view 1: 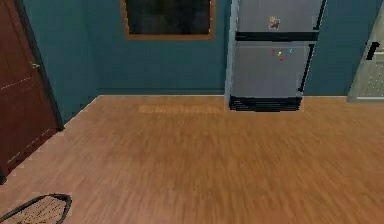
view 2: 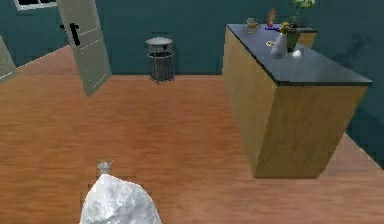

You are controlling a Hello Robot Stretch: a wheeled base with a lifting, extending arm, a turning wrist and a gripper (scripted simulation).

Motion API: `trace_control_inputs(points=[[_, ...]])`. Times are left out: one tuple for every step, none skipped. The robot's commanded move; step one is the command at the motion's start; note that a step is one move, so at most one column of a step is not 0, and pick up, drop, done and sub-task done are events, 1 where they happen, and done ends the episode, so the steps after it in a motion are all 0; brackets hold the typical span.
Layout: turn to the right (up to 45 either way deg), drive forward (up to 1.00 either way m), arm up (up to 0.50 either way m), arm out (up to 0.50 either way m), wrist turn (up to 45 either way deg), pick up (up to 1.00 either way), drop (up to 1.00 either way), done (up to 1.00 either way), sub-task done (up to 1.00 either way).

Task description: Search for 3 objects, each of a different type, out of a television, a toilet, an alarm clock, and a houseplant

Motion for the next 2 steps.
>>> trace_control_inputs(points=[[0.0, 0.75, 0.0, 0.0, 0.0, 0.0, 0.0, 0.0, 0.0], [27.0, 0.0, 0.0, 0.0, 0.0, 0.0, 0.0, 0.0, 0.0]])
